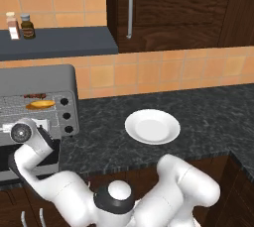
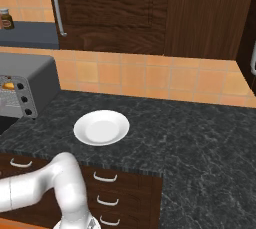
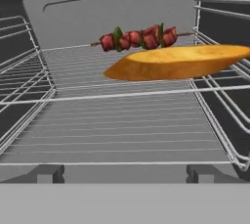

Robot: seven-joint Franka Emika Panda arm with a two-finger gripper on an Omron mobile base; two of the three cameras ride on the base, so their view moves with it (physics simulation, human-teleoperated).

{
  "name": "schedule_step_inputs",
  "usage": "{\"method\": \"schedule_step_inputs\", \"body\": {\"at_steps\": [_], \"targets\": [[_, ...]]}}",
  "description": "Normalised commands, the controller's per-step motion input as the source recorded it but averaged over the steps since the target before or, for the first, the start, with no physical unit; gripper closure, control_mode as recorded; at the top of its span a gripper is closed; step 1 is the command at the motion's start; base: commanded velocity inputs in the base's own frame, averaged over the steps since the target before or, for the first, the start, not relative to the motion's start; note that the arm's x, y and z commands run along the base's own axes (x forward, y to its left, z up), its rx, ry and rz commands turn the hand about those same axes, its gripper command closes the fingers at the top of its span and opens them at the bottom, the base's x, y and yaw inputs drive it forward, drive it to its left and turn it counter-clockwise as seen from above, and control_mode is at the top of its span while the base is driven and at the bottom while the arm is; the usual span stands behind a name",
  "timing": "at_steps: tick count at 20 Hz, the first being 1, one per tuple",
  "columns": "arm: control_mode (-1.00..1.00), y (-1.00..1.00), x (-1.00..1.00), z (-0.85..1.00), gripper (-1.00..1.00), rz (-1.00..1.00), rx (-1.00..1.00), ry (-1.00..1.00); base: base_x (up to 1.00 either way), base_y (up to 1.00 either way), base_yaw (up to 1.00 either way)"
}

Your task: Pick up the kebab skewer and baguette bread, and place them inside the toaster oven. Close the toaster oven door and start by setting the timer.

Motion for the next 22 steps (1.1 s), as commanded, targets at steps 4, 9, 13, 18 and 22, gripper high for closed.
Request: {"method": "schedule_step_inputs", "body": {"at_steps": [4, 9, 13, 18, 22], "targets": [[-1.00, -0.01, -0.86, 0.00, -1.00, -0.01, 0.00, 0.05, 0.00, 0.00, 0.00], [-1.00, -0.37, -1.00, -0.12, -1.00, -0.02, 0.00, 0.00, 0.00, 0.00, 0.00], [-1.00, -0.40, -1.00, -0.44, -1.00, -0.03, 0.00, 0.00, 0.00, 0.00, 0.00], [-1.00, -0.06, -0.64, -0.41, -1.00, -0.01, 0.00, 0.00, 0.00, 0.00, 0.00], [-1.00, 0.24, -0.26, -0.25, -1.00, 0.00, 0.00, 0.00, 0.00, 0.00, 0.00]]}}
